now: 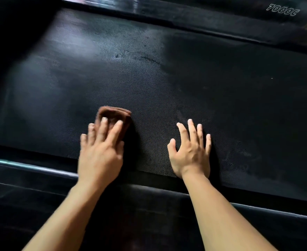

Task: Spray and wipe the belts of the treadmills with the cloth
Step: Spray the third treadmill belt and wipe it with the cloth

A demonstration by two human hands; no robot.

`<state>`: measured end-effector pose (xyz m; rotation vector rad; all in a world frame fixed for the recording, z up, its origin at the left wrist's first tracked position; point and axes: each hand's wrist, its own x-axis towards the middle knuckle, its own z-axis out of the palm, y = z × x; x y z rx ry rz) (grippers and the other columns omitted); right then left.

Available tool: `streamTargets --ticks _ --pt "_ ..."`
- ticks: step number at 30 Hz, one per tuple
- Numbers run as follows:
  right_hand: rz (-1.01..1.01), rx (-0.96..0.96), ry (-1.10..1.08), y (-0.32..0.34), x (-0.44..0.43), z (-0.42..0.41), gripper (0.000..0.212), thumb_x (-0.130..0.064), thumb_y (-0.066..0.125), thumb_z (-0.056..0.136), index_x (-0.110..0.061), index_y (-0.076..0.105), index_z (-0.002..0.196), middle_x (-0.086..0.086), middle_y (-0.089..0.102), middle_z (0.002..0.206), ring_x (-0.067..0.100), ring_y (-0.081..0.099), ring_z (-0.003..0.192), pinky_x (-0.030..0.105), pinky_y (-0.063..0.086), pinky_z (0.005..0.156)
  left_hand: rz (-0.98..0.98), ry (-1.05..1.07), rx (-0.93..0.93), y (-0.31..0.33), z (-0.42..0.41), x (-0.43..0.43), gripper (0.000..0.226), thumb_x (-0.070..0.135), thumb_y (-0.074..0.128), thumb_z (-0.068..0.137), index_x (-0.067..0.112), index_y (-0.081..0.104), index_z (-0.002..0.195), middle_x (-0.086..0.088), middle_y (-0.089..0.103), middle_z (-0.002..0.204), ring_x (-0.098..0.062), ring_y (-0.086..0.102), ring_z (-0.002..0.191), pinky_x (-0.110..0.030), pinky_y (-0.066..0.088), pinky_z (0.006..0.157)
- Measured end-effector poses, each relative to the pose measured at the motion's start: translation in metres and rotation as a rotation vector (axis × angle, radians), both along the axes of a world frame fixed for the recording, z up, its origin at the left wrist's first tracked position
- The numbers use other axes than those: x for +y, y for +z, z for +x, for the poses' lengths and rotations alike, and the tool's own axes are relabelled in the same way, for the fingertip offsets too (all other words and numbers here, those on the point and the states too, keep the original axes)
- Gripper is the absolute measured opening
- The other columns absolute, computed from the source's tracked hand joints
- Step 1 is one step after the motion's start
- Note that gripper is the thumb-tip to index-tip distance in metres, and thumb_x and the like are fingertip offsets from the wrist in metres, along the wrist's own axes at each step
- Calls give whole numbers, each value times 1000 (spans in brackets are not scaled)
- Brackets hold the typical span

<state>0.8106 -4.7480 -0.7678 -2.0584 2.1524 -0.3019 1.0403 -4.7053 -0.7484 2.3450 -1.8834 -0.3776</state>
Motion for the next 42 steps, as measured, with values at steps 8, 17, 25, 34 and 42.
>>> streamTargets --ticks 8,17,25,34,42 --pt "-4 15 4 -2 0 0 62 -52 29 89 -35 37 148 -1 21 164 25 13 152 51 4 122 -92 50 64 9 35 -96 54 24 52 95 21 44 148 -17 26 163 -34 15 152 -39 5 126" --pt "34 0 10 0 0 0 63 -51 29 89 -35 32 150 -2 16 165 24 7 153 50 0 122 -248 -344 91 11 -41 -45 42 26 60 85 10 66 123 -22 59 134 -27 34 131 -36 20 117" --pt "2 -40 12 -1 1 -1 62 -51 30 89 -33 38 148 0 21 164 27 12 152 52 2 122 -127 20 37 3 27 -24 45 33 53 98 24 51 141 -11 35 159 -42 25 147 -53 19 120" --pt "-37 -194 56 -2 2 -10 58 -45 42 87 -23 51 140 6 32 160 29 20 150 50 6 122 -28 29 52 12 -24 -98 59 34 42 104 33 21 159 -9 7 168 -35 1 154 -37 -2 125" --pt "-88 -495 58 17 3 -71 46 -30 47 85 -16 62 127 8 50 147 32 34 144 44 21 120 -77 -406 -16 5 -149 -58 58 34 34 101 23 28 158 -21 23 163 -33 13 154 -43 5 126"
